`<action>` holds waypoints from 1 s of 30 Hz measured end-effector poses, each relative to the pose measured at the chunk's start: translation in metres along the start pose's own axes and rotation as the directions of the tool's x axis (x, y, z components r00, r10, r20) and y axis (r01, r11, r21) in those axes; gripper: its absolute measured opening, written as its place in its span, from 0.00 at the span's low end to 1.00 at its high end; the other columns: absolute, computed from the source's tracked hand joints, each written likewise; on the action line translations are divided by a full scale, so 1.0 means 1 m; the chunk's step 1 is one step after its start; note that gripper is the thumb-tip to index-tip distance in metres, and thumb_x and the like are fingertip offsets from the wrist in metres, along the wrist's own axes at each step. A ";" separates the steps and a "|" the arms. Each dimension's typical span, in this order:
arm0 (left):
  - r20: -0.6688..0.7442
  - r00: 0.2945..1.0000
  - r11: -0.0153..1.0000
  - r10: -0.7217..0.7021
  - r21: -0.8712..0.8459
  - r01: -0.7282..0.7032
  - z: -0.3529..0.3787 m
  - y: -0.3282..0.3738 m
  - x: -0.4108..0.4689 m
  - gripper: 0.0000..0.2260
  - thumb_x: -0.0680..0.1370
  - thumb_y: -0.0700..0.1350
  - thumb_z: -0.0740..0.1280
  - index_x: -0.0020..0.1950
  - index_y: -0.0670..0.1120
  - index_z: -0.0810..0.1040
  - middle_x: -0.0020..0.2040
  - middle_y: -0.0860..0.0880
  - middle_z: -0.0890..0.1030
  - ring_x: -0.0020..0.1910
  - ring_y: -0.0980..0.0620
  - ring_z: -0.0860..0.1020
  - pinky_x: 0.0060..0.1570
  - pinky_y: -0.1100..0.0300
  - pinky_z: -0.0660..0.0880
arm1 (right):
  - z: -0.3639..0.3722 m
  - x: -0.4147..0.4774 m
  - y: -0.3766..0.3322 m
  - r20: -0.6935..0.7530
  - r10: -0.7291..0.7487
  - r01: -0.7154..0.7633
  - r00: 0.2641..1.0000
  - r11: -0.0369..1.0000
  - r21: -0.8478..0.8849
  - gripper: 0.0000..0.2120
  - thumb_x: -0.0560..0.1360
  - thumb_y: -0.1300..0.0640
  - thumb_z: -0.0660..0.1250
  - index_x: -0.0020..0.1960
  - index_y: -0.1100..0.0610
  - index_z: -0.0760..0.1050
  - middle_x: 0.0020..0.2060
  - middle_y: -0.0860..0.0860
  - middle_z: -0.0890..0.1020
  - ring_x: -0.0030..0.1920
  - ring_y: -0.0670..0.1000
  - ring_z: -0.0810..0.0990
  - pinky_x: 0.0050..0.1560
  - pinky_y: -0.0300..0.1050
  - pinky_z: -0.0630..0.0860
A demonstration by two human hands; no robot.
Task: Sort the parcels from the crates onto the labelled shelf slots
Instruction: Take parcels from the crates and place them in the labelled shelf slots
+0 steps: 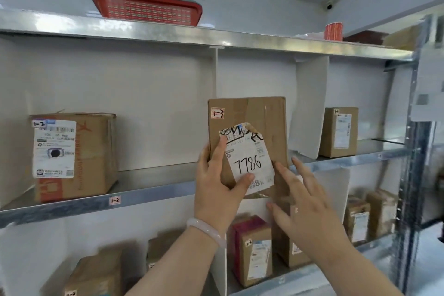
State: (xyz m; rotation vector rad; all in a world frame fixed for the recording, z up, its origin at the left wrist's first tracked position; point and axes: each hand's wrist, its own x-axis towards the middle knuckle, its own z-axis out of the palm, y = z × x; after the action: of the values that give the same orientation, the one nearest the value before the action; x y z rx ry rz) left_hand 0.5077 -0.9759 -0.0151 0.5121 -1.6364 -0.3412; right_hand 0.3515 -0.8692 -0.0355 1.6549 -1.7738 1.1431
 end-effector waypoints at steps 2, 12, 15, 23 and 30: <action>0.000 1.000 1.000 0.003 -0.001 -0.003 0.036 0.003 0.005 0.44 0.70 0.51 0.78 0.69 0.79 0.52 0.74 0.57 0.59 0.74 0.58 0.61 0.70 0.55 0.69 | -0.005 0.007 0.034 -0.008 -0.003 0.003 1.000 1.000 -0.022 0.35 0.70 0.39 0.66 0.73 0.36 0.55 0.76 0.44 0.56 0.73 0.50 0.61 0.66 0.52 0.64; -0.004 1.000 0.998 -0.027 0.054 0.027 0.212 0.004 0.042 0.43 0.71 0.55 0.76 0.69 0.80 0.50 0.72 0.65 0.56 0.73 0.57 0.57 0.70 0.58 0.63 | -0.021 0.053 0.193 0.041 0.016 -0.013 0.999 0.997 -0.081 0.37 0.72 0.39 0.66 0.72 0.30 0.45 0.76 0.44 0.51 0.74 0.48 0.53 0.69 0.48 0.53; -0.013 0.997 0.988 -0.075 0.138 0.076 0.242 -0.007 0.052 0.42 0.71 0.55 0.76 0.70 0.79 0.49 0.75 0.58 0.57 0.75 0.51 0.59 0.72 0.50 0.64 | -0.016 0.067 0.228 0.117 0.016 -0.006 0.993 0.996 -0.091 0.36 0.73 0.34 0.60 0.67 0.25 0.35 0.76 0.40 0.43 0.76 0.47 0.47 0.74 0.54 0.53; -0.055 0.993 0.958 -0.107 0.260 0.118 0.280 -0.050 0.060 0.41 0.72 0.51 0.77 0.73 0.71 0.53 0.78 0.50 0.58 0.76 0.49 0.59 0.73 0.47 0.64 | 0.015 0.086 0.283 0.169 -0.087 0.094 0.982 0.995 -0.033 0.35 0.74 0.32 0.58 0.71 0.27 0.39 0.72 0.31 0.39 0.67 0.30 0.31 0.66 0.38 0.39; -0.098 0.985 0.939 -0.140 0.302 0.163 0.291 -0.080 0.071 0.45 0.69 0.48 0.79 0.76 0.68 0.55 0.77 0.46 0.59 0.75 0.46 0.61 0.73 0.46 0.63 | 0.034 0.096 0.301 0.097 -0.131 0.129 0.987 0.991 0.023 0.36 0.72 0.40 0.68 0.74 0.38 0.55 0.72 0.43 0.65 0.69 0.44 0.61 0.60 0.39 0.58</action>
State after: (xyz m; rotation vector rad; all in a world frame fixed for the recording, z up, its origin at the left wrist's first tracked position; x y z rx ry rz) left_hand 0.2254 -1.1018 -0.0328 0.8822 -1.5886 -0.1749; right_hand 0.0523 -0.9730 -0.0571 1.8365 -1.6909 1.0367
